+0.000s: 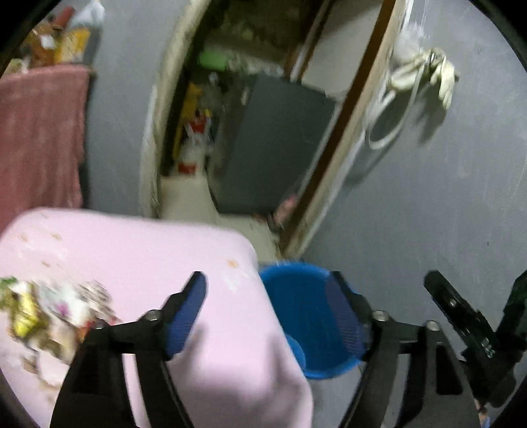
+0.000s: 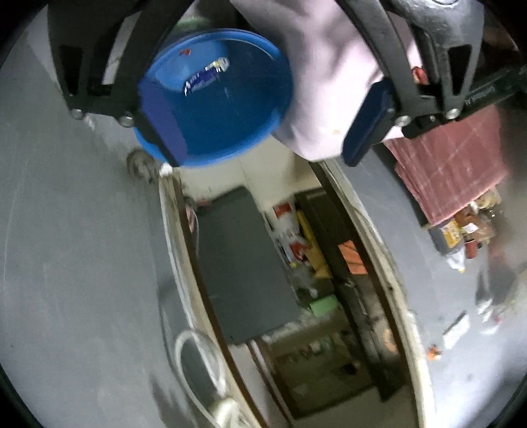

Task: Collect trash
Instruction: 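Move both tools back above the remaining trash on the stool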

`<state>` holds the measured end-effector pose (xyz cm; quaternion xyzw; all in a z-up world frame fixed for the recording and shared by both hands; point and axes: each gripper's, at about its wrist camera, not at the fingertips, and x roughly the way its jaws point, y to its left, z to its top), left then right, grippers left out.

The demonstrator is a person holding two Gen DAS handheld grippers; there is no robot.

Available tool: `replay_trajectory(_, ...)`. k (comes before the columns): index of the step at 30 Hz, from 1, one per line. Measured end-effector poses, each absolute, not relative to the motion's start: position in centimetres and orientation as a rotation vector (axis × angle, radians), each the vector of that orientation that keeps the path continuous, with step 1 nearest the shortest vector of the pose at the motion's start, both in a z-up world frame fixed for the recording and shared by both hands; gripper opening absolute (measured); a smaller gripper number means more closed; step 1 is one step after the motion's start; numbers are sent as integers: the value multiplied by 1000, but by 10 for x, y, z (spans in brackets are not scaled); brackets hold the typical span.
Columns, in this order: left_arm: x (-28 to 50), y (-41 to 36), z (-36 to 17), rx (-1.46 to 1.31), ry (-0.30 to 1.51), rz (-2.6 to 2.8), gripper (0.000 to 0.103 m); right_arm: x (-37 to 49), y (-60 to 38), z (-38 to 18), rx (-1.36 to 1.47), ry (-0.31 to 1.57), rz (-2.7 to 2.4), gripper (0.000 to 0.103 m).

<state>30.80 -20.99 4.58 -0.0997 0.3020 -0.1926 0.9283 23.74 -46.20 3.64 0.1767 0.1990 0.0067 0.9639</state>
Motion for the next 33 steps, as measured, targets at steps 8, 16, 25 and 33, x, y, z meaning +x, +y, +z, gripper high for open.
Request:
replay_trajectory(8, 268, -143, 86, -174, 434, -270, 95, 215, -401, 69, 272, 312, 82, 103)
replay_trajectory(16, 222, -74, 97, -169, 354, -151, 100, 185, -332, 80, 226, 172, 176, 103)
replay_trajectory(25, 184, -14, 88, -85, 258, -45, 100, 176, -271, 79, 187, 130, 221, 103)
replay_trajectory(33, 165, 15, 60, -27, 216, -4, 100, 175, -226, 59, 95, 144, 262, 103)
